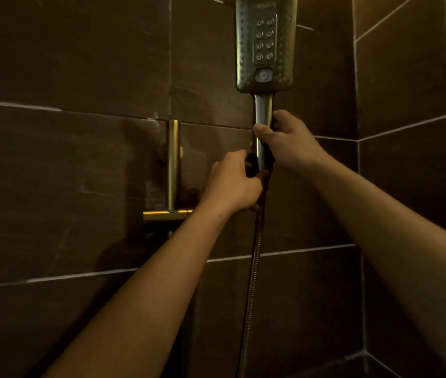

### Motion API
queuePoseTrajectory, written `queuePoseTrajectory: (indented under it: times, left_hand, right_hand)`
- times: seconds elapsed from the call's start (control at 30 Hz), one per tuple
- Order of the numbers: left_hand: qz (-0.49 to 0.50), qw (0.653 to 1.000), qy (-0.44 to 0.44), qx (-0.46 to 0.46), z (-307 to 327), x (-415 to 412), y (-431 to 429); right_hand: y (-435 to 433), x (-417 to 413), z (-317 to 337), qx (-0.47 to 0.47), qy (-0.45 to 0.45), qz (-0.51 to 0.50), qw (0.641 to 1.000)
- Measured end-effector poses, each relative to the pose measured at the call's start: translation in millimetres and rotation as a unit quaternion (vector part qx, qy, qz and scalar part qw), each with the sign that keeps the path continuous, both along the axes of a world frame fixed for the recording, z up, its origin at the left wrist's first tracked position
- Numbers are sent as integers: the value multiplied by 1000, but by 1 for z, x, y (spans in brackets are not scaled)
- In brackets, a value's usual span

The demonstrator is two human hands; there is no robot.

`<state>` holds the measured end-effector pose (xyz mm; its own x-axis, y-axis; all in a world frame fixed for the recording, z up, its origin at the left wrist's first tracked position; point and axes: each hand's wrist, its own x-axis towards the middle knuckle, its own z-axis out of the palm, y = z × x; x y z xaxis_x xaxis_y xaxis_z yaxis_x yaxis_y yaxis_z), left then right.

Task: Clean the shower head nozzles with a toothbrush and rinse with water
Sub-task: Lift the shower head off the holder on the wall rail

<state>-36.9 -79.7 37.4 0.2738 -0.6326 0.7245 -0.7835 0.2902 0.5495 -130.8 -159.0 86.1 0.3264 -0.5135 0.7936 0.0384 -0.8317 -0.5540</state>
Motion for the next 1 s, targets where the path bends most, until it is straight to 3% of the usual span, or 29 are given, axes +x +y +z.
queuePoseTrajectory:
  times: [0.4,0.5,0.63,0.87,1.0]
  left_hand:
    - [-109,986,110,67,-95,-101,-31]
    - [-177,958,191,117,-139,-139,-25]
    - [-260,897,318,165,-201,-189,-9]
    - [-225,873,347,258,-293,-274,36]
    - [-189,849,381,313,-346,-312,60]
  right_hand:
    - [-7,-119,-87,79,10,-45,996]
    - [0,-153,-124,105,20,-36,994]
    - [13,-198,-182,163,29,-21,986]
    - [40,-275,-284,272,49,32,961]
    - [62,-301,-336,391,-6,135,910]
